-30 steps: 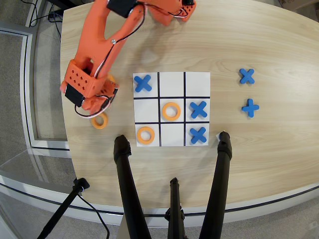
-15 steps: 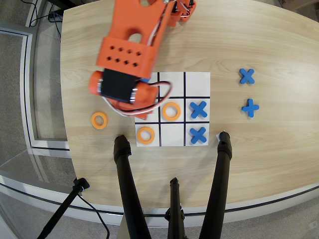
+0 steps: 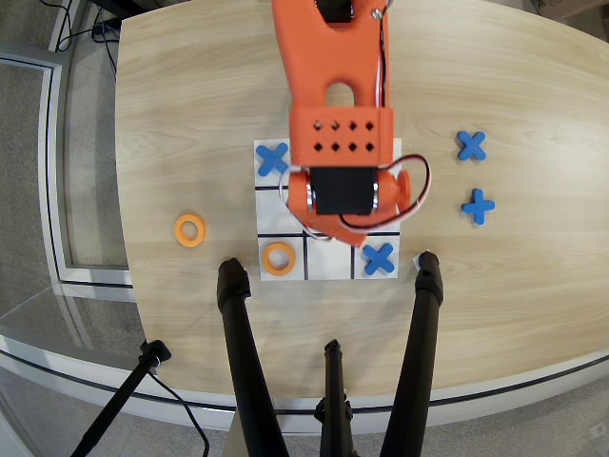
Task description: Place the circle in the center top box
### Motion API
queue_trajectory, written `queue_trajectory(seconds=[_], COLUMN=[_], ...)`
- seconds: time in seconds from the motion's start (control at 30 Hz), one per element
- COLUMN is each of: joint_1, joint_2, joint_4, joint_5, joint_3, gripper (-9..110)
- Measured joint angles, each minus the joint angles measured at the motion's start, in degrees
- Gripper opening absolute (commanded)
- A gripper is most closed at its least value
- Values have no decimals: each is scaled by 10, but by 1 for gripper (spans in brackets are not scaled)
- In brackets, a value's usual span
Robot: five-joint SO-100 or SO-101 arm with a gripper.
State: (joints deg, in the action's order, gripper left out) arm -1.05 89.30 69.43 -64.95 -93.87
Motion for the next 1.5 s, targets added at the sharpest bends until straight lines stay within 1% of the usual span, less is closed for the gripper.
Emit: queue_trajectory(seconds=[0.1, 0.33, 0.47, 1.0, 1.2, 1.5], joint_1=[-21, -36, -33, -34, -25, -23], joint_2=[-63, -217, -274, -394, -443, -474], joint_4=[-2, -3, 2, 6, 9, 10], joint_5=[25, 69, 83, 100, 104, 105], joint_3=[54, 194, 254, 432, 468, 494], gripper=[0, 0, 0, 0, 0, 0])
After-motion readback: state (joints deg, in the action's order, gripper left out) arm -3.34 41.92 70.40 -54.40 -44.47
